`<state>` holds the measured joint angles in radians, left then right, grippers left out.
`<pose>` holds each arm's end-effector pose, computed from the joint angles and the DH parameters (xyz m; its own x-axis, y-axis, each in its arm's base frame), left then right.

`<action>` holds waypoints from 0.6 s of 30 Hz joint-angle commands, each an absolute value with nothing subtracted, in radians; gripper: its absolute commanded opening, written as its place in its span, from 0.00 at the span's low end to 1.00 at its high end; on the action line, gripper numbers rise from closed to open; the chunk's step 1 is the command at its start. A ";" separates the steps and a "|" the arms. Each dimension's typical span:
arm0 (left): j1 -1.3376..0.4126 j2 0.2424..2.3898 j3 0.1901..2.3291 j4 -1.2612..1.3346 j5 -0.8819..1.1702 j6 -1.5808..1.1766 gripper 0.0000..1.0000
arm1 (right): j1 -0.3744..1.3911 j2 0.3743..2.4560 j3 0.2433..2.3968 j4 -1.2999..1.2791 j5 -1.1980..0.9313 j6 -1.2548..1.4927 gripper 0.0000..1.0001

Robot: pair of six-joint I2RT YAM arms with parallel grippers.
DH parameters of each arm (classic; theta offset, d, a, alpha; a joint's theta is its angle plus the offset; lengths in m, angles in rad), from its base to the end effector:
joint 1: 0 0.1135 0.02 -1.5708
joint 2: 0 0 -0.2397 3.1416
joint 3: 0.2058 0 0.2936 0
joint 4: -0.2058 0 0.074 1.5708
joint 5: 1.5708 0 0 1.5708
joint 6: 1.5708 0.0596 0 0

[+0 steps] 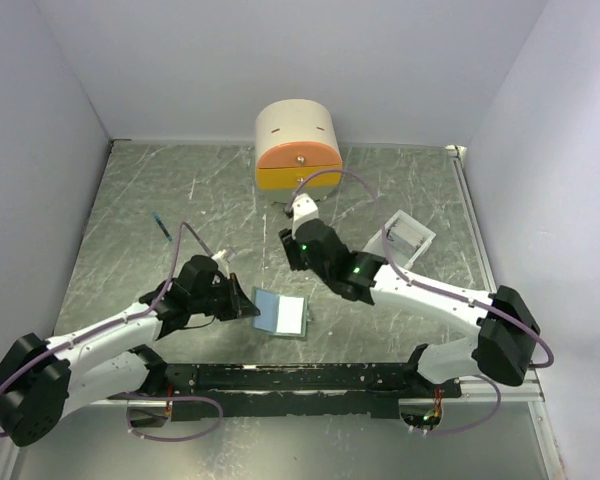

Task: Put the credit cards into the card holder
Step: Pick up the credit card from the storage box.

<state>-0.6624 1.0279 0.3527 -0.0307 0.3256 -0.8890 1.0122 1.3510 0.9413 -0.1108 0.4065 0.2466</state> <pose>0.1912 -0.1733 0.1013 -0.9238 -0.2124 -0.3185 0.0910 0.6862 -0.7217 0.2145 0.2987 0.2240 -0.4014 -0.2191 -0.8893 -0.5147 0.8571 0.0211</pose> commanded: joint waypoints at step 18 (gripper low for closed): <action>-0.657 0.862 0.325 -0.105 0.375 -0.866 0.07 | 0.622 1.288 1.065 -0.256 0.481 -0.281 0.53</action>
